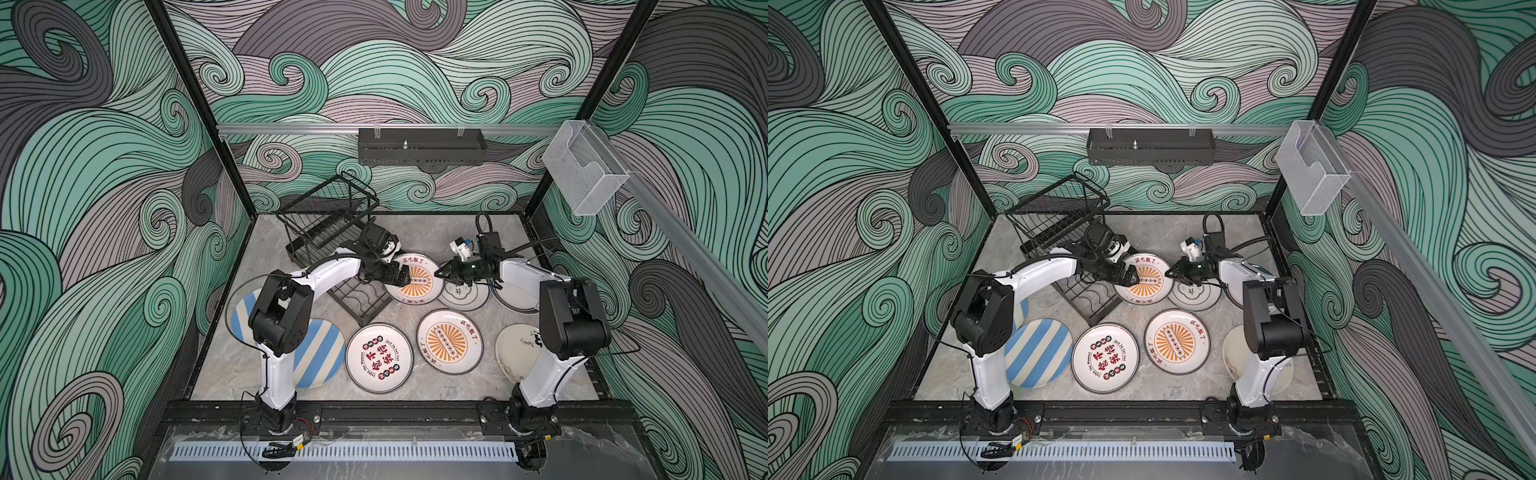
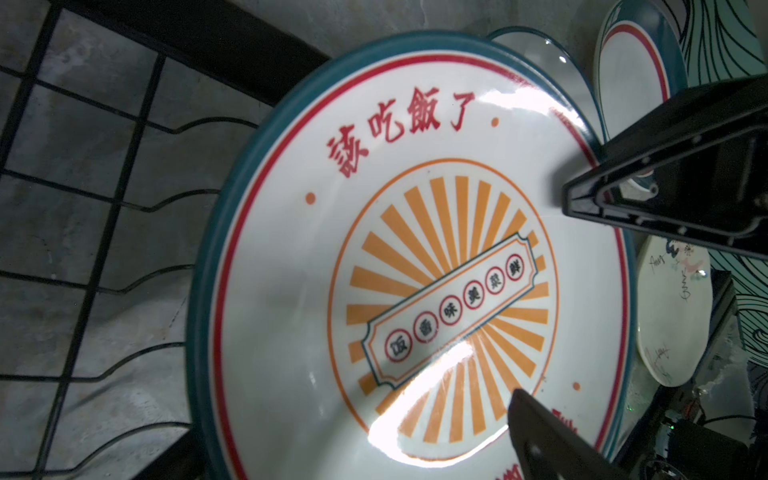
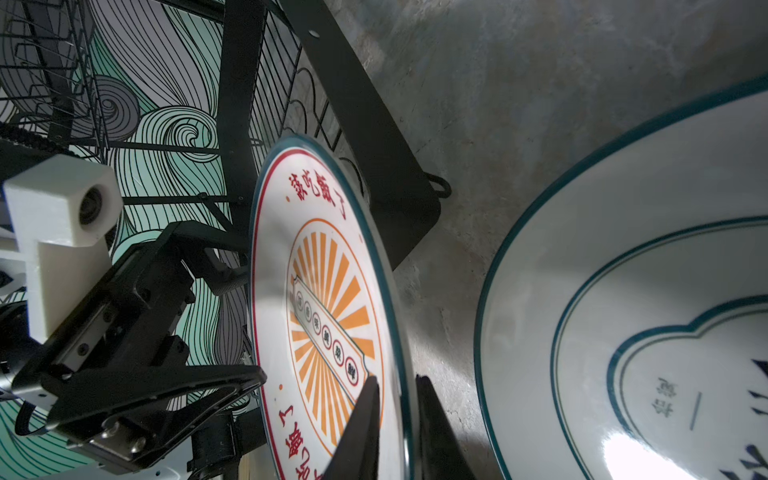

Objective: Load plates into a dish rack
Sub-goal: Pick up the plate from the top-center of the table.

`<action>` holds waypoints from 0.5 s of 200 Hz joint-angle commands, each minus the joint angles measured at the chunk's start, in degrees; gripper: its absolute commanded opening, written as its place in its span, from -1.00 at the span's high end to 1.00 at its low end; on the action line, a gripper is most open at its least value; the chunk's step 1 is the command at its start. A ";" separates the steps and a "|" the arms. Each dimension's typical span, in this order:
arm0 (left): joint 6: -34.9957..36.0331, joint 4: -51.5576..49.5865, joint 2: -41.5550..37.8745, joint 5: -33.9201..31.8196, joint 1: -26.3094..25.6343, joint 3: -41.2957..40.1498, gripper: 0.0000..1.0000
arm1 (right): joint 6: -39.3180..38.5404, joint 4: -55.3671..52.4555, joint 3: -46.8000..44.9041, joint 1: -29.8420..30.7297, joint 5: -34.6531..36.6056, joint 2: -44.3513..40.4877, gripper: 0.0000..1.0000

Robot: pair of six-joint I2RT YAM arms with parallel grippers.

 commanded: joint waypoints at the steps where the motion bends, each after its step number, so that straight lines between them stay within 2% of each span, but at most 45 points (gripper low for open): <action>1: 1.19 0.80 0.14 2.66 -0.95 2.48 -0.97 | 0.39 1.91 0.87 0.94 -2.50 0.09 0.64; 43: 1.69 -0.45 -0.12 1.68 -0.95 3.26 -0.97 | 1.08 2.28 0.63 0.94 -2.27 -1.84 1.00; 100: 2.48 -5.94 -2.95 -1.44 0.25 5.50 -0.97 | -0.14 -0.88 0.28 0.43 0.17 -7.39 1.00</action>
